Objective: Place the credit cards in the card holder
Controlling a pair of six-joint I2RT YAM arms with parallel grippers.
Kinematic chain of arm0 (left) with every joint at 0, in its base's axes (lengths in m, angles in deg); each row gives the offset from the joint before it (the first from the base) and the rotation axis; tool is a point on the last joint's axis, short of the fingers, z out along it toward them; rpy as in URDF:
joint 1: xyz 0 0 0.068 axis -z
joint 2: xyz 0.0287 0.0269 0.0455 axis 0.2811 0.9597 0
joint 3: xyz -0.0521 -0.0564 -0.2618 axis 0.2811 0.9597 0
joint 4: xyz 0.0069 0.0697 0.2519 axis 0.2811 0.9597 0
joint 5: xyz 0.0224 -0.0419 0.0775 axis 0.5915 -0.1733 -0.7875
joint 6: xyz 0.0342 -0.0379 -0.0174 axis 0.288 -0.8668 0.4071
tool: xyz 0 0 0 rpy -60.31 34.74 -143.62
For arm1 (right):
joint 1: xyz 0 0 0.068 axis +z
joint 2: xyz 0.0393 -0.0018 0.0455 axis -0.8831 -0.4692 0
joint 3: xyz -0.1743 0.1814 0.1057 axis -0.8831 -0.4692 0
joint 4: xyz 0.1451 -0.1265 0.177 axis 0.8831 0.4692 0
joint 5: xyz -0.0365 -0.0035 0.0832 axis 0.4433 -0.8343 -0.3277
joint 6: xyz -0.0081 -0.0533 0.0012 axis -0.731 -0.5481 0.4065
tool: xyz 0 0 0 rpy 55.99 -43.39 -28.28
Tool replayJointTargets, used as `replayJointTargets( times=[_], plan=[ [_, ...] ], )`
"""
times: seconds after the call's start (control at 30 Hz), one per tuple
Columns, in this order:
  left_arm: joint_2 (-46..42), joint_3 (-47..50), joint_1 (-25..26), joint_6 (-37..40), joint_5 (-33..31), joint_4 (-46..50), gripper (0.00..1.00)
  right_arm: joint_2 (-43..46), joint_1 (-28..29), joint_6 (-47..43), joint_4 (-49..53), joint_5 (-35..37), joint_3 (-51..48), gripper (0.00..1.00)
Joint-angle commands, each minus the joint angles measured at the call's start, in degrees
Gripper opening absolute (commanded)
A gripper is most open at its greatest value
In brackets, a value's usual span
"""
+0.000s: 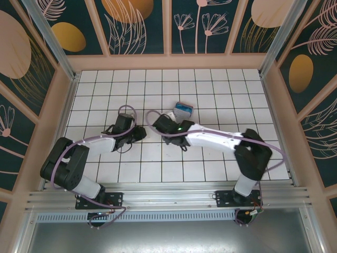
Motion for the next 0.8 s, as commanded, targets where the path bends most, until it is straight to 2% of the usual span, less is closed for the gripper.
replayJointTargets(
  times=[0.0, 0.1, 0.2, 0.3, 0.53, 0.77],
  plan=[
    [-2.5, 1.9, -1.4, 0.1, 0.6, -2.1, 0.25, -8.4, 3.1, 0.9, 1.9, 3.1, 4.9, 0.18],
    [-3.2, 3.5, -3.8, 1.0, 0.7, -1.8, 0.25, -13.8, 4.7, 1.1, 1.9, 3.8, 8.2, 0.21],
    [-4.4, 5.3, -6.1, 1.6, 1.3, -1.8, 0.26, -13.8, 5.2, 1.3, -1.5, -0.3, 8.2, 0.41],
    [-6.0, 6.4, -6.6, 1.9, 1.1, -1.7, 0.27, -12.4, 5.0, 0.5, -3.5, -3.6, 7.7, 0.50],
    [-8.3, 5.8, -6.7, 3.7, 4.5, -2.9, 0.27, -2.3, 1.4, 0.8, -9.6, -12.4, 3.1, 0.53],
    [-9.7, 7.1, -6.7, 3.6, 12.4, -8.1, 0.27, 8.7, -13.2, 3.1, -19.2, -27.9, -9.4, 0.53]
  ],
)
